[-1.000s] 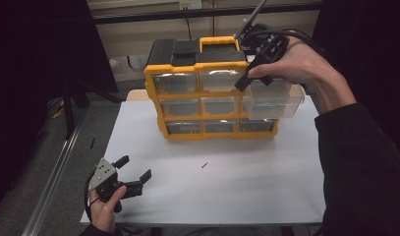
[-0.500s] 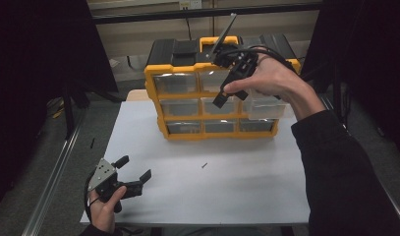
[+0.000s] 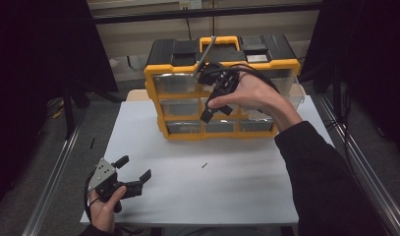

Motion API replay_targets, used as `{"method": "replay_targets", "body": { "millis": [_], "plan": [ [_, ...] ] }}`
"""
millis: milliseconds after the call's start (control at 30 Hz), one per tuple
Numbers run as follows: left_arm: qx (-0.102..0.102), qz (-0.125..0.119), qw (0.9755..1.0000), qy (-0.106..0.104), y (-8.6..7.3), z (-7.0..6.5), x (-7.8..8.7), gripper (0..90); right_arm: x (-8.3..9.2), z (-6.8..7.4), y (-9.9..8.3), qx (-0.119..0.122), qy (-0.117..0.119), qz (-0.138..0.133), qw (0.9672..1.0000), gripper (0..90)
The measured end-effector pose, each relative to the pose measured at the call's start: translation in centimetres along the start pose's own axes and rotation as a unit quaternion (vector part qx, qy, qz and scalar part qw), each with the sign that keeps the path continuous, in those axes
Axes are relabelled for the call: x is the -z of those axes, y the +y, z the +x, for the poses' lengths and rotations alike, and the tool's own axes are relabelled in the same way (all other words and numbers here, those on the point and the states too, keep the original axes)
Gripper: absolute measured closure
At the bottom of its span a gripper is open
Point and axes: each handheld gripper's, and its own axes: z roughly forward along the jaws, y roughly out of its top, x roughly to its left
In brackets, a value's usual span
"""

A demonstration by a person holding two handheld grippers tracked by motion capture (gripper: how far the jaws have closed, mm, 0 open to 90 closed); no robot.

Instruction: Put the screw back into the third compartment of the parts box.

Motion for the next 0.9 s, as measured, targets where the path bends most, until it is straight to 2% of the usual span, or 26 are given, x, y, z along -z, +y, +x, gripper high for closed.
{"method": "replay_targets", "body": {
  "millis": [200,400,467,567,633,667,900],
  "plan": [
    [0.0,0.0,1.0,0.0,0.0,0.0,0.0,3.5,-1.8,1.5,0.0,0.016,0.006,0.009,0.9998,10.6],
    [0.0,-0.001,1.0,-0.004,0.0,0.0,0.0,3.5,-3.6,2.1,-0.3,0.02,0.008,0.015,0.9996,10.1],
    [0.001,0.001,1.0,-0.001,0.0,0.0,-0.1,3.5,-4.1,3.1,-0.1,0.024,0.001,0.022,0.9995,10.1],
    [0.0,-0.002,1.0,-0.003,0.0,-0.1,0.0,3.5,-4.8,4.0,0.2,0.036,0.007,0.03,0.9989,10.1],
    [0.002,-0.001,1.0,0.0,0.0,0.0,0.0,3.5,-5.4,4.1,0.3,0.035,0.007,0.023,0.9991,10.1],
    [0.001,-0.001,1.0,-0.003,0.0,0.0,0.0,3.5,-5.7,4.2,0.3,0.031,0.008,0.026,0.9991,10.4],
    [0.0,-0.001,1.0,-0.003,0.0,0.0,0.0,3.5,-8.8,4.1,-0.5,0.042,0.023,0.035,0.9982,11.6]
  ]
}}
